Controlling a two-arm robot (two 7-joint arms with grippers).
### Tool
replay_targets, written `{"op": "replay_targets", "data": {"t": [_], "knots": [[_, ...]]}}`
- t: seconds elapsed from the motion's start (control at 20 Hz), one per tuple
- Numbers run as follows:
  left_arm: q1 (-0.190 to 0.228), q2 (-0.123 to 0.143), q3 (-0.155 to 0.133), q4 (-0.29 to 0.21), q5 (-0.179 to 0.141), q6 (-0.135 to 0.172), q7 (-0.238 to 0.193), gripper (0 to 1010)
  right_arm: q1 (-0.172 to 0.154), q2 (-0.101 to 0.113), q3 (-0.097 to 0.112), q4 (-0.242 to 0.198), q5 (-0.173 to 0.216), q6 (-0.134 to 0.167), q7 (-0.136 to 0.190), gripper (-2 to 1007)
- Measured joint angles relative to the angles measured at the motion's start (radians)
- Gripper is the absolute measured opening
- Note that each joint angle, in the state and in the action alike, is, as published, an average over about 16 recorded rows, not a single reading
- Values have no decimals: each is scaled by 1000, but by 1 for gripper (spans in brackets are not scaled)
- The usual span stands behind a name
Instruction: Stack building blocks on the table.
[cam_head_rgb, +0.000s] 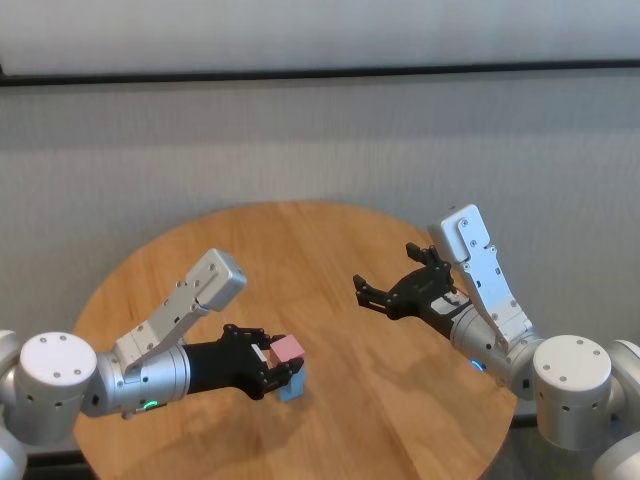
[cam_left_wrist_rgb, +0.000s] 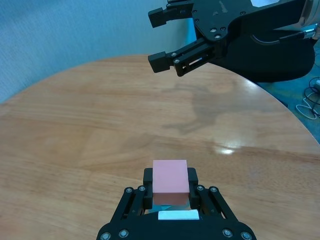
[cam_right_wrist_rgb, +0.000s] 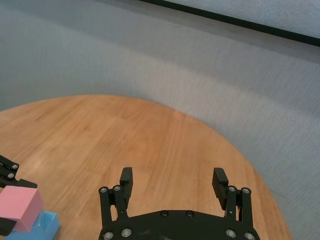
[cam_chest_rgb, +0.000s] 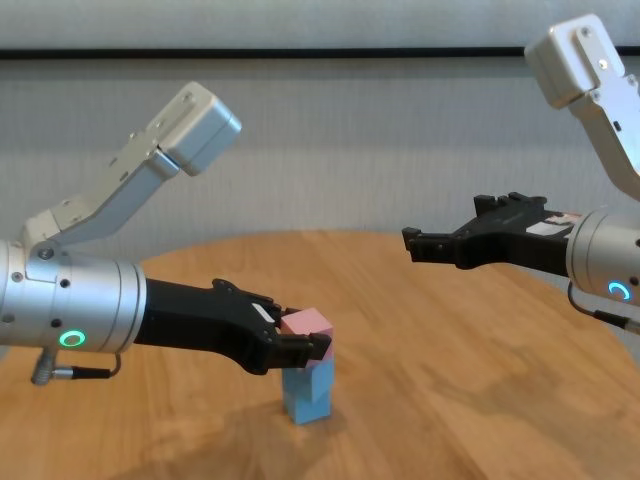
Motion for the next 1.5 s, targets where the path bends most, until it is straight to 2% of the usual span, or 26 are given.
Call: {"op": "replay_targets", "data": {"t": [0.35,0.6,0.85,1.2,1.5], "knots": [[-2,0,3,2,3,-1,0,404,0,0,0,0,0,0,0,1001],[-1,0,1,1,1,-1,0,464,0,0,0,0,0,0,0,1001],[0,0,0,1,0,0,0,583,0,0,0,0,0,0,0,1001],[0,0,-2,1,-3,-4,-4,811,0,0,0,0,0,0,0,1001],[3,-1,-11,2,-24,-21,-19,946,0,0,0,0,0,0,0,1001]]}}
